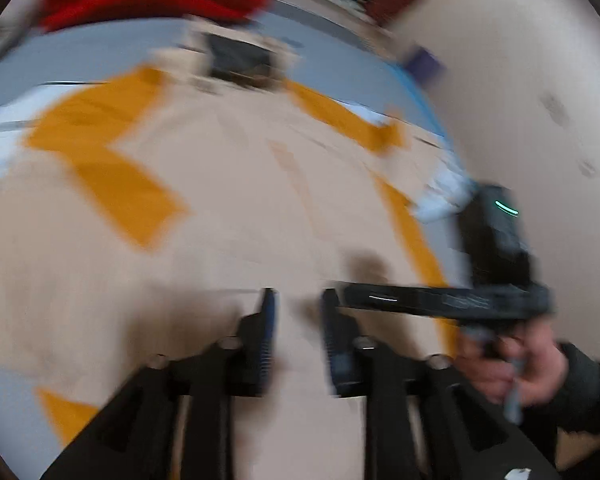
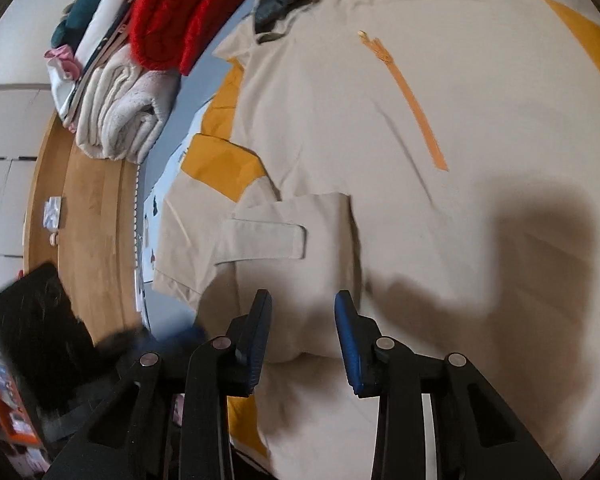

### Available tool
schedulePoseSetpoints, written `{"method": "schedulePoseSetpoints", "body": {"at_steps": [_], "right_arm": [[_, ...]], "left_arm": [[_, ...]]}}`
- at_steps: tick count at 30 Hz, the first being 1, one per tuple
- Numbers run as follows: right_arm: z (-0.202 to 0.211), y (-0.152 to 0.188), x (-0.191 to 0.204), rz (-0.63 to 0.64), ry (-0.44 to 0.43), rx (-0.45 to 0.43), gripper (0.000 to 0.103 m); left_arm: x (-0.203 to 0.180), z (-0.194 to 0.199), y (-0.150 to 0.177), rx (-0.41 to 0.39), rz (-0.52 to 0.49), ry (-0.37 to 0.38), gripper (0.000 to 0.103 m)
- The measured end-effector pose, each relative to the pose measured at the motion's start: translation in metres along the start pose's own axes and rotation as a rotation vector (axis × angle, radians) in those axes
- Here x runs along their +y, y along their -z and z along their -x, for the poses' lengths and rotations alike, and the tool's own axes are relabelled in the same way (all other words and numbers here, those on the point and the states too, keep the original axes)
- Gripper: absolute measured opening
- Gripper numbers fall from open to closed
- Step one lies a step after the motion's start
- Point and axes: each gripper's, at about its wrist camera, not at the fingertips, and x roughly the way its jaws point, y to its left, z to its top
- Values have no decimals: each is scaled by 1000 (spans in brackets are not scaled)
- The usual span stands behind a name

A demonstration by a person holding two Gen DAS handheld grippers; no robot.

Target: Fold large clothes

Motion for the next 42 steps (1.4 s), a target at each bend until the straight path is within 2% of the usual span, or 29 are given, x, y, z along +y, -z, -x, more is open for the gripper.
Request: {"method": "schedulePoseSetpoints", "body": {"at_steps": [2,3,5,9,10,11,17,21,25,26,27,28,29,32,34,35,38,40,42], "right_arm": [[4,-1,7,41,9,-23,36],[5,-2,9,55,11,-30,41],[8,-2,11,74,15,-41,48],[7,-3,11,80,-1,-39,49],[7,-3,12,80,-6,-37,49],[5,-4,12,79,-11,-33,49],[-1,0,17,60,-88,7,49],[-1,2,21,62,-105,20,49],[-2,3,18,56,-51,26,49],[-2,4,17,52,-39,25,47],[-1,4,15,48,-31,17,25],[1,3,13,44,-24,8,12],[4,3,11,39,-21,-8,11],[28,-5,18,78,-36,-105,10],[58,-11,27,139,-34,-242,9],[79,-14,31,177,-25,-341,9],[139,-18,32,252,11,-615,9],[165,-24,18,228,20,-713,9],[175,-32,1,197,42,-745,9]], "left_arm": [[21,4,4,25,14,-91,25],[28,2,8,46,17,-115,25],[34,-4,15,86,-1,-117,25],[15,-19,31,164,-98,-88,23],[10,-22,34,173,-116,-91,9],[8,-27,32,179,-122,-91,2],[-27,-22,32,148,-193,73,2],[-54,-28,36,149,-268,118,2],[-67,-30,38,148,-307,138,2],[-68,-31,37,149,-307,136,2],[-68,-30,36,150,-302,137,2],[-66,-26,34,141,-294,144,2],[-66,-23,31,124,-280,152,2],[-51,5,14,4,-206,193,8],[-30,31,3,-104,-127,201,11],[-18,42,-2,-151,-83,185,11],[25,63,-10,-269,81,81,11],[53,68,-11,-303,193,-15,11],[79,66,-9,-298,304,-87,11]]}}
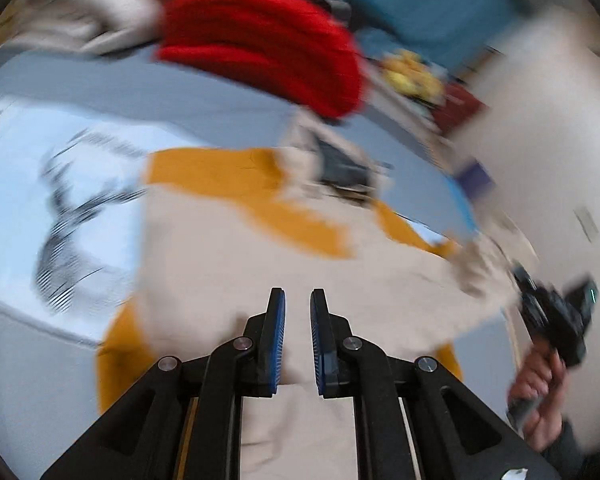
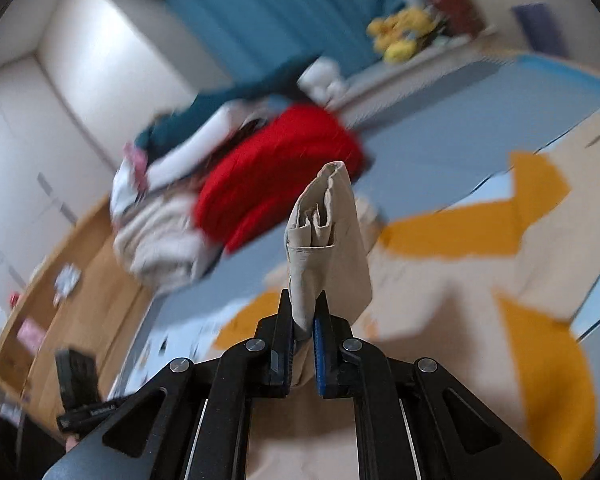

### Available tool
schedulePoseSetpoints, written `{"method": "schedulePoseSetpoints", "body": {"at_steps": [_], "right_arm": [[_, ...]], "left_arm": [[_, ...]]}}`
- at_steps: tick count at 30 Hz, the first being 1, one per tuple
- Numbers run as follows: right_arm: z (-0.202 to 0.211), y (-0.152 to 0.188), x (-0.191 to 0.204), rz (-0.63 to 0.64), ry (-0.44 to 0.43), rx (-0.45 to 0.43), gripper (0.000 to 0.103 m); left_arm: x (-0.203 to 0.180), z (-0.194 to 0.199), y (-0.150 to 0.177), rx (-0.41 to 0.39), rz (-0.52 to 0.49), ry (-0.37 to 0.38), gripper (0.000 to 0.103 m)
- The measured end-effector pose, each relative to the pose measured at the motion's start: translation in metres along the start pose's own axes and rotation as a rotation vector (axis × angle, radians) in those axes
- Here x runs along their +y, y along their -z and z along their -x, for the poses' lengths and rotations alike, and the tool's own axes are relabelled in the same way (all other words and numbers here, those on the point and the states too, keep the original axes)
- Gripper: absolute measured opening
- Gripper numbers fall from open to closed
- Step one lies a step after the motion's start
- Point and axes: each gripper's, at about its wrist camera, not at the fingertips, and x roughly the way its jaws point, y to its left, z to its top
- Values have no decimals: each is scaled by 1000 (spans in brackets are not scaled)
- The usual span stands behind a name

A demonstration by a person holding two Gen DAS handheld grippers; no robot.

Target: Fold large clothes

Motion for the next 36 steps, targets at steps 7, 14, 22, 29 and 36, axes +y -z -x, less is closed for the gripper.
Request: {"method": "schedulePoseSetpoints", "body": {"at_steps": [7,14,22,29,36], "right_arm": [[-34,2,-83,-152,159,125,9],[-27,-14,-91,-147,20,21,10],[-59,20,-166,-427,342,270,42],[-83,37,-181,-485,354,396,42],[-89,38,-187,-462,325,394,19]], "left_arm": [[28,-28,9,106,42,-162,13],[20,-53,18,158,-2,-201,13],[19,-70,23,209,-27,-260,18],[31,-78,26,221,-16,-299,20],[53,-85,30,247,15,-389,19]]}}
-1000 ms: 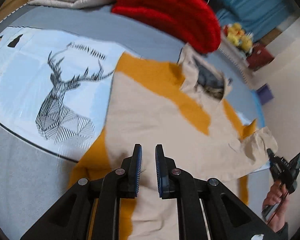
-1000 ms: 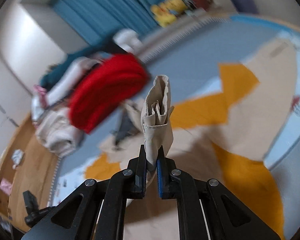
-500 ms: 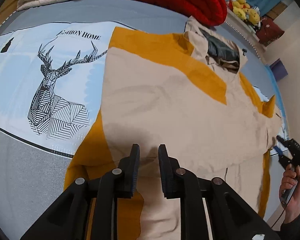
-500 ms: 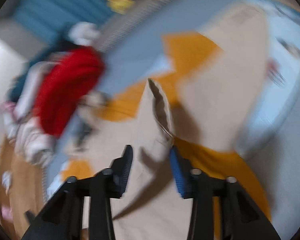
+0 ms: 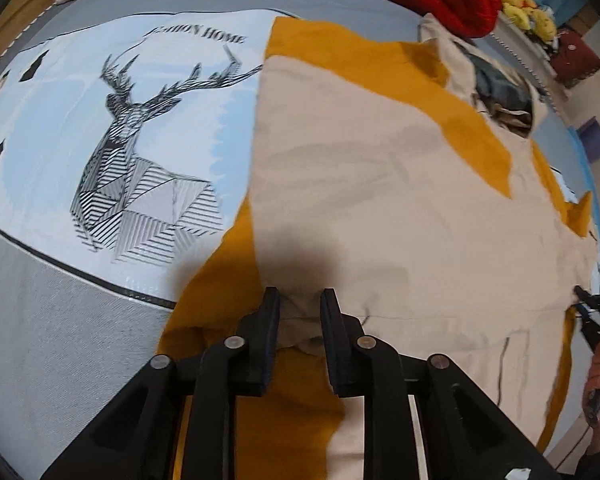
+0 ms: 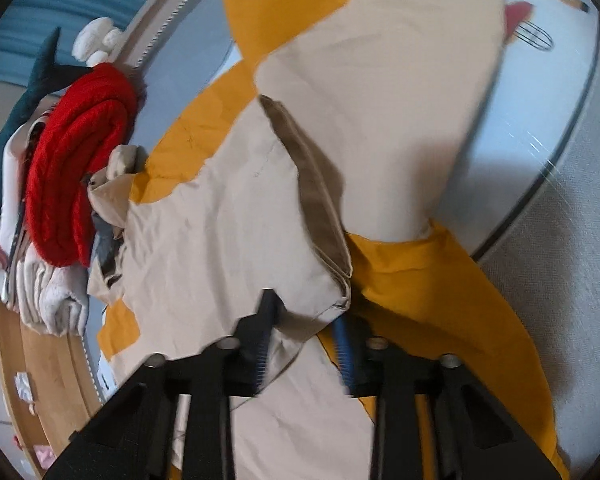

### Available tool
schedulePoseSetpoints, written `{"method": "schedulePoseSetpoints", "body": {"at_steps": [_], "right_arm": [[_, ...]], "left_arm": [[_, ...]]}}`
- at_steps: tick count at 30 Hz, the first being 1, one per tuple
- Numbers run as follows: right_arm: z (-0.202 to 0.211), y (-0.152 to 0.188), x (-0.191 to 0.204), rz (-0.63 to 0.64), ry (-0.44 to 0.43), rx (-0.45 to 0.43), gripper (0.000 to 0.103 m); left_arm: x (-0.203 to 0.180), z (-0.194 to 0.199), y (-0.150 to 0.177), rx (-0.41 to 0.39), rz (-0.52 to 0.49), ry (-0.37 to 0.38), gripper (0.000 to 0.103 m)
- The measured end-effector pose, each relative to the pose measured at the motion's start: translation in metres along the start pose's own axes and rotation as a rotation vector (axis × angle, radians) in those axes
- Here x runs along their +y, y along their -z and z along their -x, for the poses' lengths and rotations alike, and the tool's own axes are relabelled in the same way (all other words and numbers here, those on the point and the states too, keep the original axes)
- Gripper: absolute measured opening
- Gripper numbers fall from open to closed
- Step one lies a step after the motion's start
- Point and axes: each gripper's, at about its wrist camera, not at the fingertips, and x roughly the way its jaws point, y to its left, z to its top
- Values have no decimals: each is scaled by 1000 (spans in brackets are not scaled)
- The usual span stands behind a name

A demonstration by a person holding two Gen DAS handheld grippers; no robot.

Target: Fold large clothes

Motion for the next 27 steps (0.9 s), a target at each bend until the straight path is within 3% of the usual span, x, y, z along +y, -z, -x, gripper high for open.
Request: {"method": "schedulePoseSetpoints", "body": {"at_steps": [5,6,9,13,16,19,23,25,27], "right_arm": [[24,-3,36,142,-176,-87,16],[26,-4,41,167,-172,-88,16],[17,-7,38,181,-45,-55,20],[17,-9,13,73,105,-73,26],[30,-6,17,87,149,-154,31],[43,-7,33,161,152,-235,33],[58,-10,38,178,87,-295,34],[51,-14,39,178,32,-255,36],[30,-18,30,156,-16,-119,38]], "left_arm": [[10,-2,-1,-21,-1,-186,19],[14,-2,-1,-16,19,-175,21],[13,15,-4,-68,47,-166,21],[-23,36,-3,-172,-122,-127,22],[-36,20,4,-90,-176,-51,23],[-35,-5,13,2,-200,-97,23],[-24,-8,14,16,-158,-120,24],[-20,-6,14,15,-145,-130,24],[-19,-7,16,16,-155,-155,25]]}}
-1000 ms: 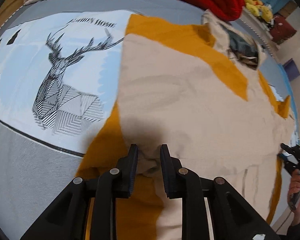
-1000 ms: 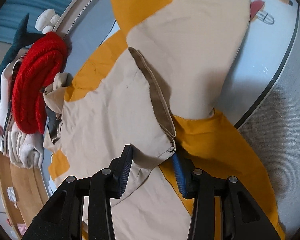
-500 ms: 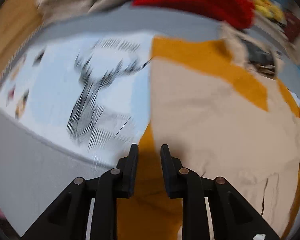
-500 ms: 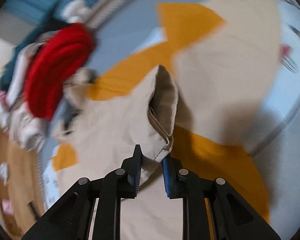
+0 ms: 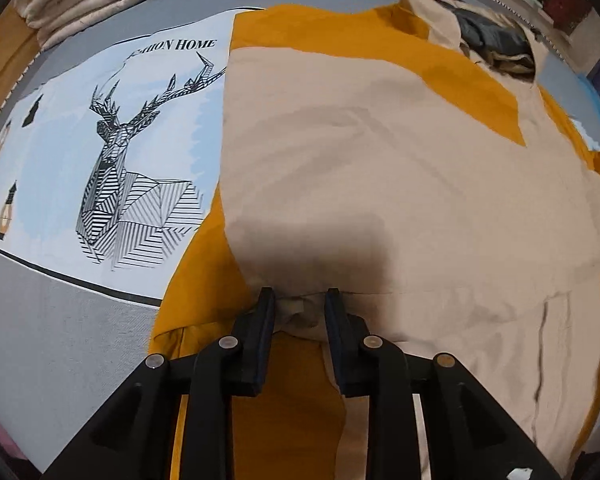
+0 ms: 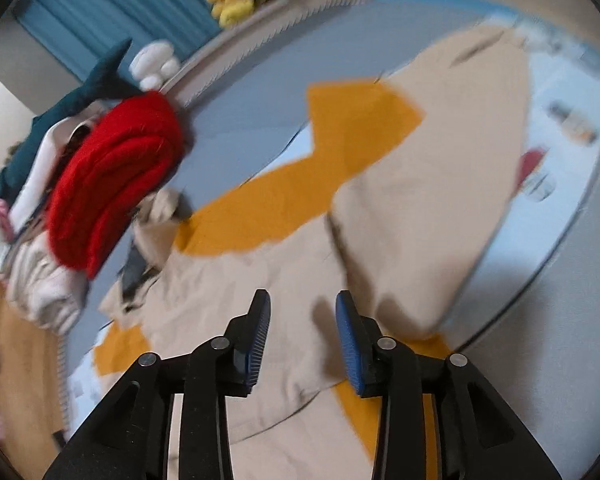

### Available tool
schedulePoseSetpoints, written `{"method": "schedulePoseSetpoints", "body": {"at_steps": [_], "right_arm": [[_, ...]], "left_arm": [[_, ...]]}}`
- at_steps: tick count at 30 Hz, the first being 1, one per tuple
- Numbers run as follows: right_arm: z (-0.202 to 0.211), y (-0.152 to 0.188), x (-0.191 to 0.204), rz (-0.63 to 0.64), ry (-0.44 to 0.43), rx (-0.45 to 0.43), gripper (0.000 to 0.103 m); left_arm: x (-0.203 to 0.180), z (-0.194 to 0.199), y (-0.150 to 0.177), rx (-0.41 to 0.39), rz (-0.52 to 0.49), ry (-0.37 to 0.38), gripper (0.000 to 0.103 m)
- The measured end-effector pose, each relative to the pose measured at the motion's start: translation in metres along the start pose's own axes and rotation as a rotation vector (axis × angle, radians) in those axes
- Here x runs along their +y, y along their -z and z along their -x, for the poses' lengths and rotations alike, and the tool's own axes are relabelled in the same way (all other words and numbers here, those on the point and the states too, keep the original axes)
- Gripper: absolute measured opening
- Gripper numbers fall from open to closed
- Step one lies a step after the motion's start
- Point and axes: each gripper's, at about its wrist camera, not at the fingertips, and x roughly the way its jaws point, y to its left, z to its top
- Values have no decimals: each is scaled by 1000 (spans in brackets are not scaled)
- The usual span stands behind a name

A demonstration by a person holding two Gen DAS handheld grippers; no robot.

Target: Fold large clothes

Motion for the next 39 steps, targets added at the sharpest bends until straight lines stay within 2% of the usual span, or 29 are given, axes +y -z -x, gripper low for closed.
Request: {"method": "schedulePoseSetpoints", "body": {"at_steps": [2,3,6,9,11,13,18,23,25,27,32,36,39], "right_arm": [[-22,3,-12,-28,28,121,38],[-27,3,-17,-38,51,139,38],[-21,-2,-22,-63,84,108,38],[-11,-11,-14,-19,68,62,38],[-17,-12,-13,6,70,112,38],[-24,-10,-22,1,115,155,38],[0,-27,-38,-46,85,72,38],[45,-57,-58,-54,118,-83,38],[62,-69,-74,-85,107,-128,38],[81,-82,-87,-90,119,-182,28],[140,-108,-117,-139,152,-319,29],[166,-142,-145,-164,175,-373,35],[152,-169,-164,-139,179,-348,35]], "left_arm": [[-2,-1,1,3,-3,-10,25],[-1,-1,1,4,-1,-10,25],[0,4,0,-4,12,-12,25],[-8,11,-4,-38,17,36,25],[-8,10,-4,-34,14,39,25],[-5,5,0,2,8,28,26],[-11,7,-2,8,11,11,26],[-23,17,-3,-18,-13,8,26],[-27,23,-4,-32,-13,24,26],[-30,30,-5,-53,-13,39,26],[-34,48,-8,-111,3,91,26],[-32,48,-10,-119,8,106,26],[-32,47,-10,-121,9,107,26]]}}
